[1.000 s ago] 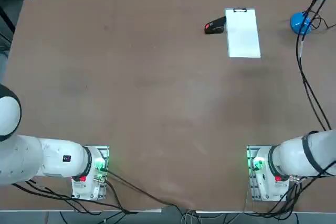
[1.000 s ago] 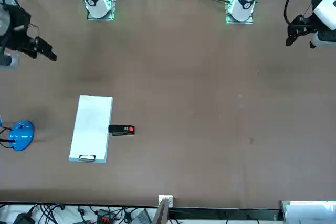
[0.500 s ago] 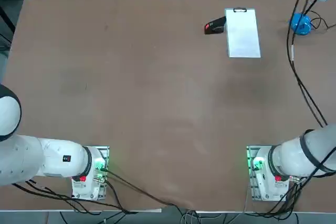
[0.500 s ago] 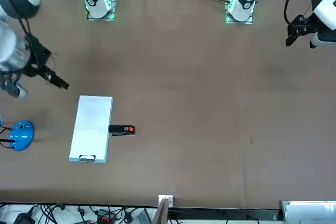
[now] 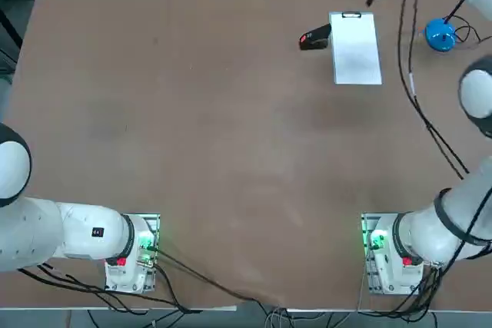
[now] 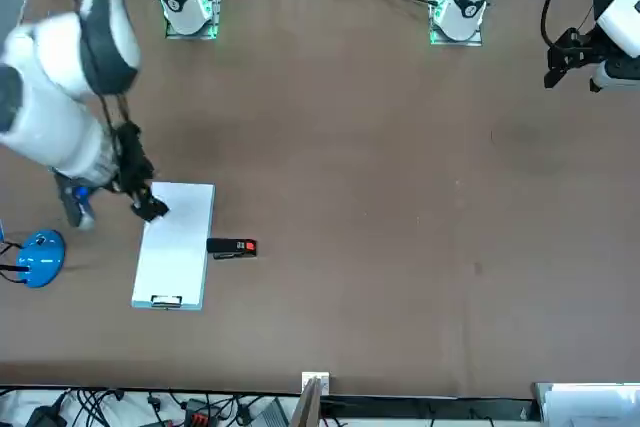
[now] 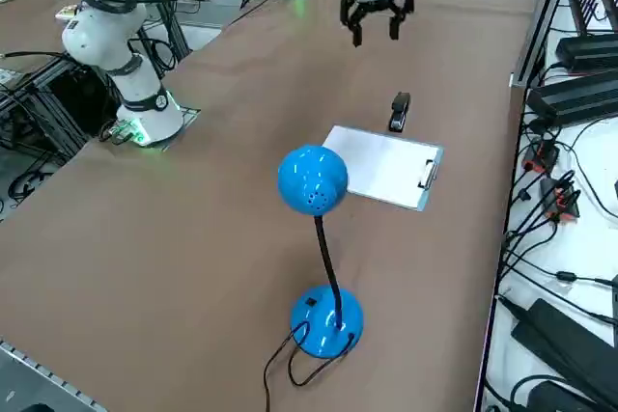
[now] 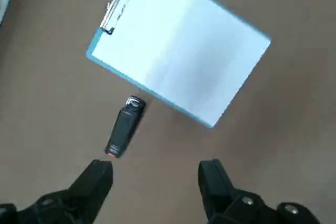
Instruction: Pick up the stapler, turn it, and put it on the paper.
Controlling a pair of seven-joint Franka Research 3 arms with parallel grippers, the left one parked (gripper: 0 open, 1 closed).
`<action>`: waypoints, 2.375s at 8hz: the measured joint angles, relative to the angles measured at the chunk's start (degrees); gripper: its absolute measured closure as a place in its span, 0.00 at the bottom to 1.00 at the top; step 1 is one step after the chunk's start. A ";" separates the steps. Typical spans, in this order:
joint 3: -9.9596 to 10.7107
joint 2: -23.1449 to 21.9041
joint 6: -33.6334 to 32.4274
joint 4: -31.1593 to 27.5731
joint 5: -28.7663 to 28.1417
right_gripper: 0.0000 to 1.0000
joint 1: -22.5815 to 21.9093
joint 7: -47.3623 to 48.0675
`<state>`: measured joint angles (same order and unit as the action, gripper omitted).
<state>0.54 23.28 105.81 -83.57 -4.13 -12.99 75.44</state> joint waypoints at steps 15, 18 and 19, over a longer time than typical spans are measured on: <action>0.47 25.88 9.34 16.49 6.05 0.00 -6.86 30.56; 0.47 26.23 9.31 16.15 6.14 0.00 -6.86 30.56; 0.47 26.58 9.32 16.01 6.14 0.00 -6.87 30.55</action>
<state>1.01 49.86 115.12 -67.55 2.01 -19.87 106.00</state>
